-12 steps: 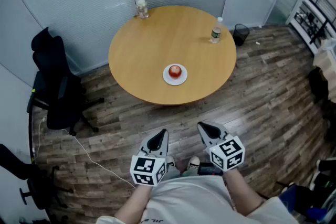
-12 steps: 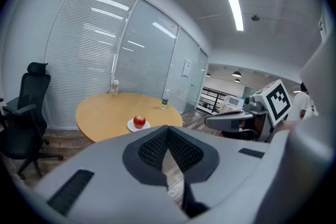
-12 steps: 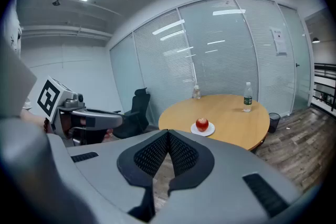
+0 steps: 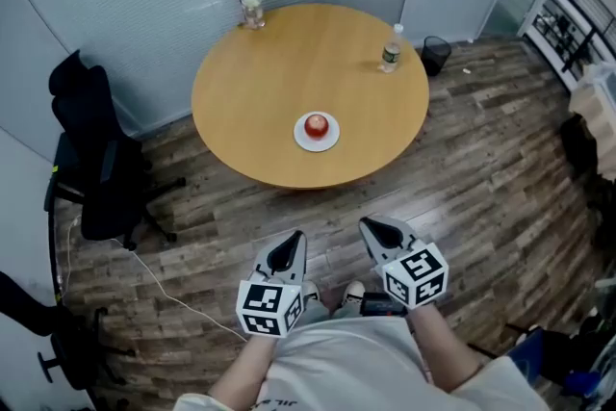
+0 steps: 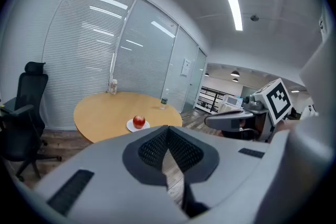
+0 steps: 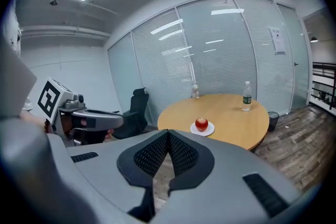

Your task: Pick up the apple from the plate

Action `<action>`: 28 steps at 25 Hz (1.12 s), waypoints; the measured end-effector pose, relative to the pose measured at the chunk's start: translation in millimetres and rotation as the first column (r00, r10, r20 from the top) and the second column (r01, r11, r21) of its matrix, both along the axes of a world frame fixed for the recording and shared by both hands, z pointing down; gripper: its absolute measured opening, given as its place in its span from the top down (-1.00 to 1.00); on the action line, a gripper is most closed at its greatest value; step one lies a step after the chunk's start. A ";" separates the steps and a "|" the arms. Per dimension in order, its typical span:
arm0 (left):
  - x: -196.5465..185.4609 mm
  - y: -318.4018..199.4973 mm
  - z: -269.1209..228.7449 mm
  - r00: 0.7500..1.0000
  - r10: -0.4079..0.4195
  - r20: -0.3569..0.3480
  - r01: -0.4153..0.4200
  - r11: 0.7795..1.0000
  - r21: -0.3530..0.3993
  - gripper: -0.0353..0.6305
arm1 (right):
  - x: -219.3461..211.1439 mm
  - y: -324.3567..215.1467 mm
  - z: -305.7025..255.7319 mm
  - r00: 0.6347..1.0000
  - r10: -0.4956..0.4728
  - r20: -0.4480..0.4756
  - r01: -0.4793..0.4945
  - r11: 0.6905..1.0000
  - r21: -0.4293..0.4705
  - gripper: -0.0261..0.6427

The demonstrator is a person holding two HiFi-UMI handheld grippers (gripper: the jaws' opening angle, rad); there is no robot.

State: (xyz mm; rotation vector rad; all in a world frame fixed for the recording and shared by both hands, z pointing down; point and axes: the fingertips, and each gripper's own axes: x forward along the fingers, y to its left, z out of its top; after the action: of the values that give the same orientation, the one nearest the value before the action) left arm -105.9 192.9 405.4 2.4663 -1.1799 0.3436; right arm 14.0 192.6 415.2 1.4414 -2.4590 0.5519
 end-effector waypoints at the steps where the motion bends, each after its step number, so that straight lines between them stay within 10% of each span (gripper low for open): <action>1: -1.1 -0.6 0.2 1.000 0.003 -0.001 -0.003 1.000 -0.002 0.88 | -1.3 -0.7 0.0 1.000 0.002 0.006 -0.002 1.000 -0.002 0.83; 28: -35.0 -46.2 3.7 0.992 0.126 -0.009 -0.126 0.992 0.006 0.88 | -16.3 -33.7 3.0 0.988 0.150 0.026 -0.149 0.989 -0.016 0.83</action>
State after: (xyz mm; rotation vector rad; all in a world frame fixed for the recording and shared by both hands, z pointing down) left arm -140.9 146.7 409.1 2.5506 -1.0254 0.3635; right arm -2.3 158.9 418.3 1.6325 -2.3750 0.6205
